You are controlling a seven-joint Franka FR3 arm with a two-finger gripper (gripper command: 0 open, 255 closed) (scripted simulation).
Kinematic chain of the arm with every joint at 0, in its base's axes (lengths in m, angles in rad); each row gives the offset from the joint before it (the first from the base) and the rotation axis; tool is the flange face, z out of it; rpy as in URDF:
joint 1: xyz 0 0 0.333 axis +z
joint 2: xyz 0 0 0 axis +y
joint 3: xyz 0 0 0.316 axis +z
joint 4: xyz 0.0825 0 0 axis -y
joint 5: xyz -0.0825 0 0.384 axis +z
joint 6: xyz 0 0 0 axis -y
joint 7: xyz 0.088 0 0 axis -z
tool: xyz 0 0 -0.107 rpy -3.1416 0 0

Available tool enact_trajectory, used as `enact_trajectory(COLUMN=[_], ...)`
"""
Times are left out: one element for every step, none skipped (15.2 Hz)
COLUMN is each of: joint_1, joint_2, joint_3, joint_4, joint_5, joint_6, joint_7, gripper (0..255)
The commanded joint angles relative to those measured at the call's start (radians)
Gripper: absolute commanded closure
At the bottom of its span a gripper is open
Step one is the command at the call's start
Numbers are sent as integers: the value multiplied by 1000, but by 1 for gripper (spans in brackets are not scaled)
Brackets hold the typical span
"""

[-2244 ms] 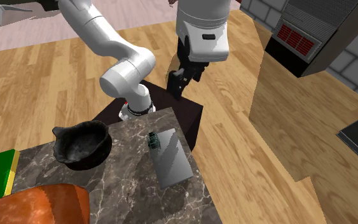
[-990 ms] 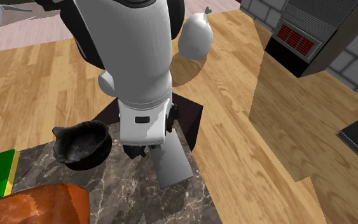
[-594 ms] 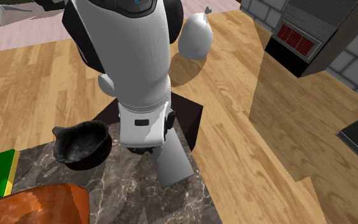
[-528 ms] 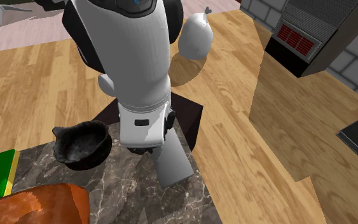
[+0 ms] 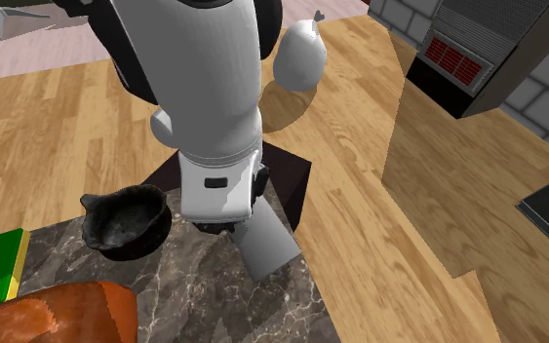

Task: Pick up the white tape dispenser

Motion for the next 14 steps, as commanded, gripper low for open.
enact_trajectory(joint_1=[2,3,4,5,6,7,8,9,11,12,13,14,14,14], joint_2=[0,1,2,4,5,7,9,11,14,17,19,22,23,23], joint_3=[6,8,11,13,15,18,20,22,24,26,28,30,30,30], joint_4=[27,40,54,68,83,97,111,126,141,156,171,187,189,189], joint_5=[5,7,10,12,14,17,19,21,23,25,27,29,29,29], joint_6=[-26,-39,-52,-64,-77,-90,-102,-115,-127,-140,-152,-164,-166,-166], joint_7=[-1,-2,-3,-4,-5,-6,-7,-8,-9,-10,-11,-12,-12,-12], gripper=[255,255,255,255,255,255,255,255,255,255,255,255,255,255])
